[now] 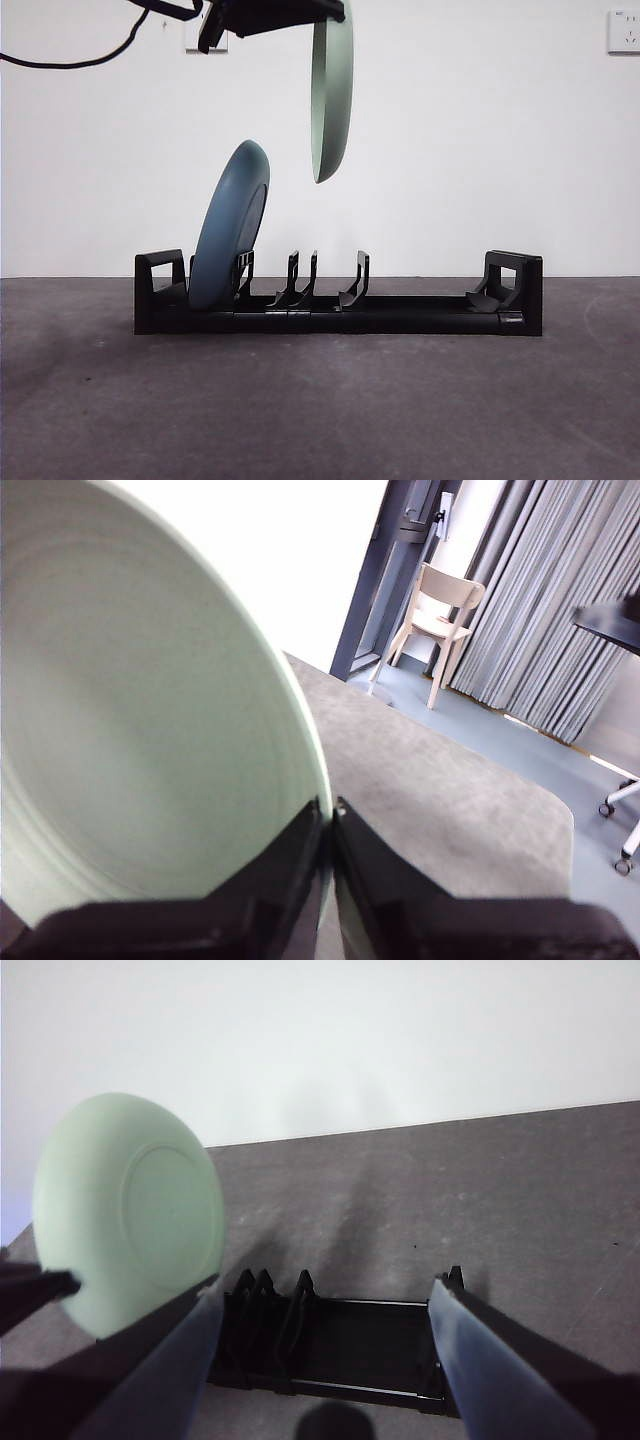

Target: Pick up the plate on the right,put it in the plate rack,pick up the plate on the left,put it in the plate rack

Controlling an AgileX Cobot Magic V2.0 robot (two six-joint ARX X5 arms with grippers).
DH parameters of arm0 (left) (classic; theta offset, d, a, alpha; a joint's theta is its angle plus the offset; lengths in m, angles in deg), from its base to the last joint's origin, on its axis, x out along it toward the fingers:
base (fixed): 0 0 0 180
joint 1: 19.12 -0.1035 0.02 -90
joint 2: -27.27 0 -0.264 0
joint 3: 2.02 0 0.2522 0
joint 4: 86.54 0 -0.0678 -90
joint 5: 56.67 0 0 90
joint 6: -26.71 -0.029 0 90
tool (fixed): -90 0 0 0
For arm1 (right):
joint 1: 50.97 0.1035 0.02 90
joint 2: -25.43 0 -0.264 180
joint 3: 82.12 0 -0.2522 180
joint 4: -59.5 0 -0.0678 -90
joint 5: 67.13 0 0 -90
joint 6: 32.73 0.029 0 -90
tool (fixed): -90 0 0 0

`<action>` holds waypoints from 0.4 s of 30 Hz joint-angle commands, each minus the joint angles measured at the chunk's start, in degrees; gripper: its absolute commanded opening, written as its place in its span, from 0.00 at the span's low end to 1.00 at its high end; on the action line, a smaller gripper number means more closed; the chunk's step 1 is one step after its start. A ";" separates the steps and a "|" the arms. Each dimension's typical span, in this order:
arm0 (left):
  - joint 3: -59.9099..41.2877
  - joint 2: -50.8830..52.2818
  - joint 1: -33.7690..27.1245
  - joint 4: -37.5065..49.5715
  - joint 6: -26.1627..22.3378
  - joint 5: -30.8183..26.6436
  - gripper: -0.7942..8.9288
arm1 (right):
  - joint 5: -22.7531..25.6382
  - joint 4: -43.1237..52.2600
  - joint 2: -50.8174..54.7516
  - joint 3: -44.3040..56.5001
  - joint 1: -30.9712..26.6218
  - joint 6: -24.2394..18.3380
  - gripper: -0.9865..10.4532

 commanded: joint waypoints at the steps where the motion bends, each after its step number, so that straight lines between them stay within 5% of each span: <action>1: 2.21 -1.27 -0.07 1.11 0.55 2.01 0.07 | 0.13 0.13 -0.04 0.00 0.00 -0.24 0.39; 12: 7.61 -10.21 -0.07 -2.82 0.48 3.10 0.07 | -0.09 -0.26 -0.04 0.02 0.00 -0.26 0.39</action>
